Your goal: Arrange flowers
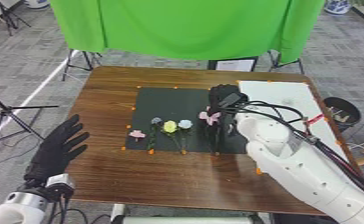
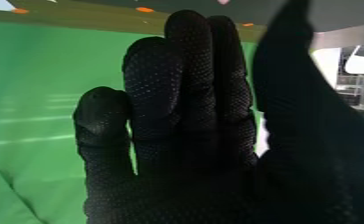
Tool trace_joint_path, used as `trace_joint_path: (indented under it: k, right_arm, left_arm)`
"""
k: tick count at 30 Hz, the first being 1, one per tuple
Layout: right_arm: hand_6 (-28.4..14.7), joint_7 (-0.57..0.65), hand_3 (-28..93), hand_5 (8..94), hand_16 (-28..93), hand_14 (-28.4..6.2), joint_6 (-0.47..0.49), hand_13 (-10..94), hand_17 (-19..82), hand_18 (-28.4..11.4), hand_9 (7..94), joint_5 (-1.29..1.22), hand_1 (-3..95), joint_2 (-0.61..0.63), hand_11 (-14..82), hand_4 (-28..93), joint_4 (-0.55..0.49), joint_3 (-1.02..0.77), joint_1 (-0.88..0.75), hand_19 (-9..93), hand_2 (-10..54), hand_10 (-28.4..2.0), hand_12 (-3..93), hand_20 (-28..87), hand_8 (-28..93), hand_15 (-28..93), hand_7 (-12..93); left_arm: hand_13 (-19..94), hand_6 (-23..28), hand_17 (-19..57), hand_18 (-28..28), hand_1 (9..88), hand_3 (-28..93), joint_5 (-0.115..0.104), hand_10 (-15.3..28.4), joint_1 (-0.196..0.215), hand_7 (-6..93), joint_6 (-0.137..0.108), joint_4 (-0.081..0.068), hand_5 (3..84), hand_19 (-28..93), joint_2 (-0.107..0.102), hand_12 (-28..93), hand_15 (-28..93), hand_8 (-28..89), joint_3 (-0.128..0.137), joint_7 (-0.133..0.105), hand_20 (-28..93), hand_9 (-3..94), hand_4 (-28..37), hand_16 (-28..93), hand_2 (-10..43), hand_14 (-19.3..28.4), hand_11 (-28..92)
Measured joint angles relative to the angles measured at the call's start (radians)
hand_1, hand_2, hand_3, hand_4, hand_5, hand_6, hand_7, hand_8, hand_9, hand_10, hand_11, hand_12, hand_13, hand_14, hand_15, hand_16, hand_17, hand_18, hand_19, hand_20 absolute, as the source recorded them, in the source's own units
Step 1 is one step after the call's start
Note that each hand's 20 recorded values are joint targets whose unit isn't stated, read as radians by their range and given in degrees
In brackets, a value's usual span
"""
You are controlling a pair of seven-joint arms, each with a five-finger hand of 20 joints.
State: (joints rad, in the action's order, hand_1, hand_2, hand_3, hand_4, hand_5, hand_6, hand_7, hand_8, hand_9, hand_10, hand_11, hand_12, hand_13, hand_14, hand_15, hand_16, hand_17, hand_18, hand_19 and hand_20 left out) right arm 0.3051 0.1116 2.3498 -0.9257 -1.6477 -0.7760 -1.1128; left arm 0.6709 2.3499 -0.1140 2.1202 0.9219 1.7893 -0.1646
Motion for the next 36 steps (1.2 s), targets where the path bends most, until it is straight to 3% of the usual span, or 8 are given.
trace_joint_path:
  k: [3, 6, 7, 11, 13, 20, 26, 36]
  right_arm:
    - [-0.7, 0.006, 87, 58.9, 31, -8.2, 0.021, 64, 31, -20.2, 67.5, -0.01, 23.6, -0.001, 37.7, -28, -0.007, -0.02, -0.006, 85, -9.5, -10.9, 29.9, 56, -16, 68, 37]
    - [-2.6, 0.033, 88, 49.9, 29, -10.3, 0.015, 56, 29, -20.7, 55.6, -0.028, 22.1, -0.001, 42.7, -25, -0.018, -0.049, -0.019, 87, -9.5, -12.6, 31.3, 57, -15, 72, 36]
    - [-3.6, 0.054, 89, 44.6, 26, -11.6, 0.005, 50, 27, -20.9, 46.3, -0.032, 22.0, 0.0, 45.3, -25, -0.02, -0.057, -0.022, 86, -9.5, -14.1, 32.3, 57, -15, 73, 37]
    - [-4.7, 0.183, 92, 26.7, 19, -14.0, -0.061, 31, 18, -20.7, 26.5, -0.042, 22.6, 0.015, 38.5, -23, -0.014, -0.074, -0.022, 75, -9.5, -17.1, 31.7, 52, -15, 71, 35]
    - [-5.3, 0.244, 92, 21.9, 17, -14.2, -0.068, 26, 16, -20.3, 21.8, -0.051, 23.8, 0.031, 34.3, -23, -0.001, -0.088, -0.017, 72, -9.5, -17.8, 31.4, 50, -14, 68, 33]
    - [-6.7, 0.298, 92, 21.7, 16, -13.5, -0.043, 26, 16, -19.8, 21.5, -0.09, 25.5, 0.105, 35.6, -27, 0.132, -0.132, 0.02, 72, -9.5, -17.6, 31.5, 49, -14, 71, 34]
    - [-9.5, 0.3, 92, 30.9, 14, -11.1, -0.015, 35, 18, -19.2, 35.3, -0.097, 26.2, 0.134, 16.5, -28, 0.223, -0.145, 0.035, 72, -9.5, -18.1, 21.0, 46, -12, 62, 28]
    - [-7.4, 0.285, 93, 35.8, 18, -7.7, -0.004, 47, 21, -18.3, 44.6, -0.092, 29.9, 0.15, 18.2, -28, 0.268, -0.141, 0.028, 74, -9.5, -15.1, 19.4, 46, -14, 59, 33]
  left_arm:
    - [14, 2.9, -14.0, 21.4, 25.6, 70, 0.0, 10.5, 0.0, 17.3, 0.0, 0.0, 23.6, 35, 0.0, 20, 25, -9, 0.0, 0.0, 11, 17.7, -25.1, 4, -1.0, 13.8, 15]
    - [14, 2.9, -14.0, 21.4, 25.6, 70, 0.0, 10.4, 0.0, 17.2, 0.0, 0.0, 23.7, 35, 0.0, 20, 25, -9, 0.0, 0.0, 11, 17.7, -25.1, 4, -1.0, 13.7, 15]
    - [14, 2.9, -14.0, 21.4, 25.7, 70, 0.0, 10.4, 0.001, 17.2, 0.0, 0.0, 23.6, 35, 0.001, 20, 25, -9, 0.0, 0.0, 11, 17.7, -25.1, 4, -1.0, 13.8, 15]
    - [14, 2.9, -14.0, 21.4, 25.6, 70, 0.0, 10.4, 0.002, 17.3, -0.001, 0.0, 23.6, 35, 0.004, 20, 25, -9, 0.0, -0.002, 10, 17.7, -25.1, 4, -1.0, 13.7, 15]
    - [14, 2.9, -14.0, 21.4, 25.7, 70, 0.0, 10.4, 0.003, 17.2, -0.001, 0.001, 23.7, 35, 0.005, 20, 25, -9, 0.0, -0.003, 10, 17.7, -25.2, 4, -1.0, 13.8, 15]
    - [14, 2.9, -14.0, 21.4, 25.7, 70, 0.0, 10.5, 0.016, 17.2, -0.002, 0.003, 23.7, 35, 0.01, 20, 25, -9, 0.004, -0.008, 11, 17.8, -25.1, 4, -0.9, 13.8, 15]
    - [14, 2.9, -14.0, 21.4, 25.6, 70, 0.0, 10.5, 0.011, 17.3, -0.003, 0.002, 23.6, 35, 0.011, 20, 25, -9, -0.003, -0.01, 11, 17.8, -25.0, 4, -0.9, 13.8, 15]
    - [14, 2.9, -14.0, 21.4, 25.6, 70, 0.0, 10.4, 0.003, 17.3, -0.003, 0.002, 23.6, 35, 0.011, 20, 25, -9, -0.008, -0.009, 11, 17.9, -25.1, 4, -0.9, 13.8, 15]
